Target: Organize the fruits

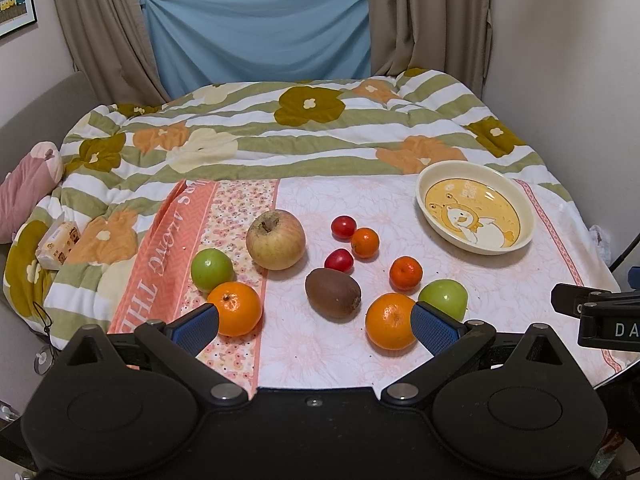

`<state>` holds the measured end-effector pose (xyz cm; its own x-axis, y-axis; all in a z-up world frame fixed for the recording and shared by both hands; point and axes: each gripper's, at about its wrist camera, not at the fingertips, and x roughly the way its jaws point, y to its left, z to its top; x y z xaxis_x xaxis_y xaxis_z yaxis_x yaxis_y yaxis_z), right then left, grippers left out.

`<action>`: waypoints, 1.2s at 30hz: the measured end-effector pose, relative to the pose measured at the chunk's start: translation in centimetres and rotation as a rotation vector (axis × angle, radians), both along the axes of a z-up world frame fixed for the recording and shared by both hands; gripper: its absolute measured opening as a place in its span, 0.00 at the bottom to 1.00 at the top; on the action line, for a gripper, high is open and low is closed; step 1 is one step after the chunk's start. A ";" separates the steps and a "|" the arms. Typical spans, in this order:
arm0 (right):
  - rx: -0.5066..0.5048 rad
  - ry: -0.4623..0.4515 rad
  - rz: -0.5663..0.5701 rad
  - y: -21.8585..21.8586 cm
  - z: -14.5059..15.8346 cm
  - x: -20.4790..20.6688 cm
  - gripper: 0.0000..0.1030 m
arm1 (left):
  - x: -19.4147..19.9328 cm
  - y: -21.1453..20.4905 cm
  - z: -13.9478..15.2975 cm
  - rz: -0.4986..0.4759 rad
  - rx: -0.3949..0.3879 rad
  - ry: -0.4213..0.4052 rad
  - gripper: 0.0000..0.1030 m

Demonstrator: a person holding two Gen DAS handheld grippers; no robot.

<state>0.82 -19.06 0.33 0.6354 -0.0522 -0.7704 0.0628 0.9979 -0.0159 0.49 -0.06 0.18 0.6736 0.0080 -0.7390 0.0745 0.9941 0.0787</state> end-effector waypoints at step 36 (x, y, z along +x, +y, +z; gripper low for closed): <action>0.055 0.003 0.161 1.3 -1.9 1.1 1.00 | -0.9 2.8 -1.5 0.088 0.064 -0.031 1.00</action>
<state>1.90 -17.77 -1.59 0.6297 0.0928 -0.7713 -0.0981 0.9944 0.0395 -0.42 2.76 -1.30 0.6907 0.1147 -0.7140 -0.0167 0.9896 0.1428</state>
